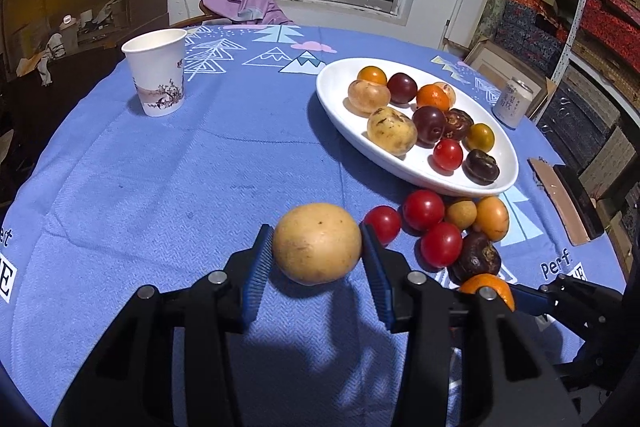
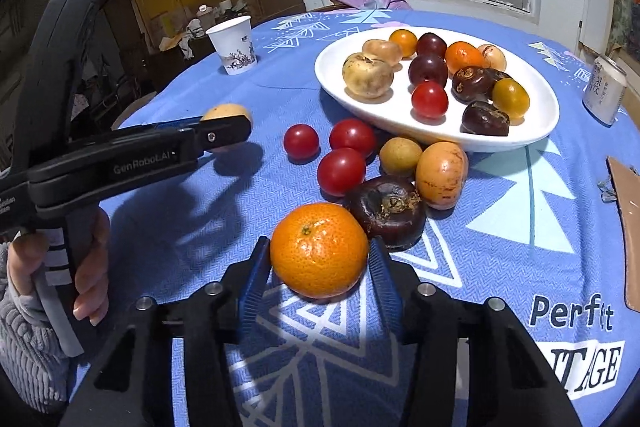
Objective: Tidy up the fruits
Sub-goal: 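Grasp the potato with the left gripper while the right grasps an orange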
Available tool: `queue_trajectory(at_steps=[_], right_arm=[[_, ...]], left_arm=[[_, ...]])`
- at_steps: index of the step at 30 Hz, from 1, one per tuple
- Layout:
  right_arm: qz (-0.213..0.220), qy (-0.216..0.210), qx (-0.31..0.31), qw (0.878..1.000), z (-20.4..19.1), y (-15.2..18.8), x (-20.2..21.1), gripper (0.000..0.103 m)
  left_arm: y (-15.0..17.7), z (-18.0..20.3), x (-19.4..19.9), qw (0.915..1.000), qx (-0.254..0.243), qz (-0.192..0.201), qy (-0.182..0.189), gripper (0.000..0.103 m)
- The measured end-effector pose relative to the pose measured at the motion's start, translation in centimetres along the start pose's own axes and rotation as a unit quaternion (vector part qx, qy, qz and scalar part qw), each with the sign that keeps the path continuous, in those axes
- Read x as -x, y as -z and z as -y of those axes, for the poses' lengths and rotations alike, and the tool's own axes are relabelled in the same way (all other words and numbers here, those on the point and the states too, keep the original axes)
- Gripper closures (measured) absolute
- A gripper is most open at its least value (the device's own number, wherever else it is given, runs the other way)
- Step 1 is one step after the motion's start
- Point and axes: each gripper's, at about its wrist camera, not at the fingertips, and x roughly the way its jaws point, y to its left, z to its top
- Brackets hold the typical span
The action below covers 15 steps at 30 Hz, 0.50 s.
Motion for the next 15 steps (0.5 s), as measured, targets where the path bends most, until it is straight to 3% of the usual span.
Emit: queue_trajectory(at_steps=[8,15], right_arm=[[0.010,-0.014,-0.010,1.000,0.4,-0.1,0.6,0.055],[0.059,-0.029,-0.055,0.996,3.2,-0.3,3.7,0.055]], left_arm=[[0.3,0.2,0.1,1.0000,-0.007,0.001,-0.003,0.059],[0.7,0.6,0.3,0.9998,-0.009,0.000,-0.019,0.059]])
